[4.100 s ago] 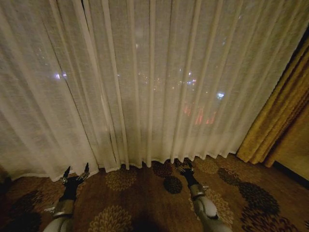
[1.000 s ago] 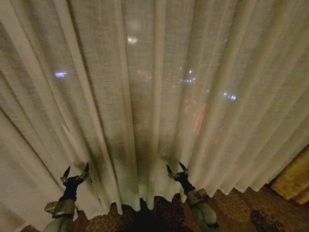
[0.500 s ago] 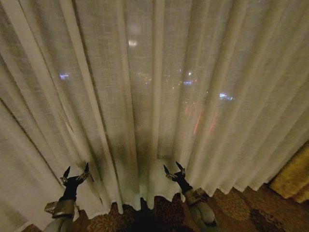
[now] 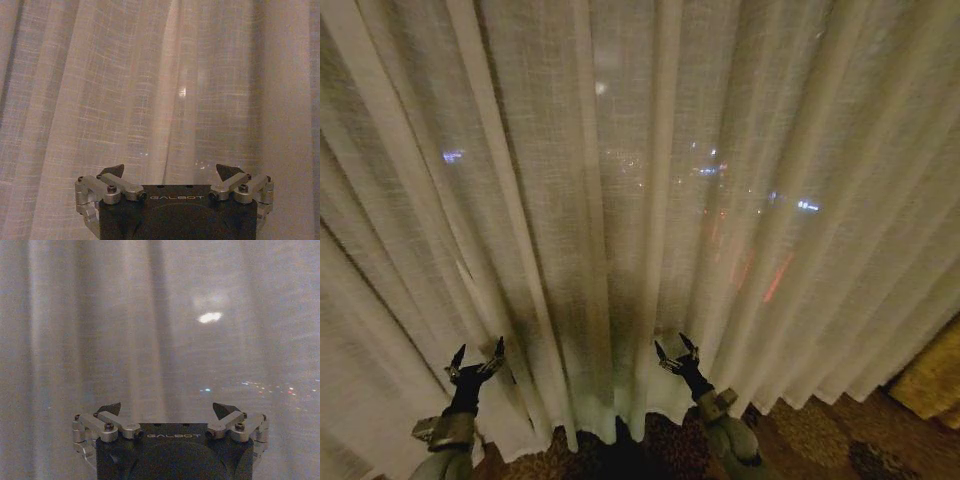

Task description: Open the curtains by pulling them apart, changing their state from closed to fully open.

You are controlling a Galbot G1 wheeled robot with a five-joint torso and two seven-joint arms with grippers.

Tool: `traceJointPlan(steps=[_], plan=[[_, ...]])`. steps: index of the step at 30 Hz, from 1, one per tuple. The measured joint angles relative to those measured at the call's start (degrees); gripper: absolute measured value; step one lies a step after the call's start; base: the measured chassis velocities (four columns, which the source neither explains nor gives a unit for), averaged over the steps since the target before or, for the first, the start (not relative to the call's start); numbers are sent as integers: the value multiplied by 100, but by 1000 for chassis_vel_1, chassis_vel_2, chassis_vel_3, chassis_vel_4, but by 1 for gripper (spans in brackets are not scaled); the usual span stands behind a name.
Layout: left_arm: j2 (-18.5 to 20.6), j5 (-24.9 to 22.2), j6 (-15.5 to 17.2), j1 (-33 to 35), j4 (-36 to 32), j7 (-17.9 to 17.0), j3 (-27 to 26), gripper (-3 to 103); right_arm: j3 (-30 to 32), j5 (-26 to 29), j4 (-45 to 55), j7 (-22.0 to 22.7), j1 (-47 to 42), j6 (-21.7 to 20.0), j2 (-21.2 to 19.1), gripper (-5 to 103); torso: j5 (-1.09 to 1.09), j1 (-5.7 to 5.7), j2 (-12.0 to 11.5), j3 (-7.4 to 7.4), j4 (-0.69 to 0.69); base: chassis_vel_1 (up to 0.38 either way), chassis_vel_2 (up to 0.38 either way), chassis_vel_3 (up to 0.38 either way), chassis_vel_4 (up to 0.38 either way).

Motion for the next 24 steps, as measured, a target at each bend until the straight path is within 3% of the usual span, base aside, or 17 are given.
traceJointPlan(steps=[7,15,24], plan=[[0,0,0,0,0,0,0,100,-374,25,14,340,292,-163,-40,100,0,0,0,0,1,0,0,0,0],[0,0,0,0,0,0,0,100,-660,82,-711,583,1085,-210,58,100,0,2,-1,1,1,0,0,0,0],[0,0,0,0,0,0,0,100,-941,-80,-1675,1008,1935,-241,445,100,0,2,-1,1,1,0,0,0,0]])
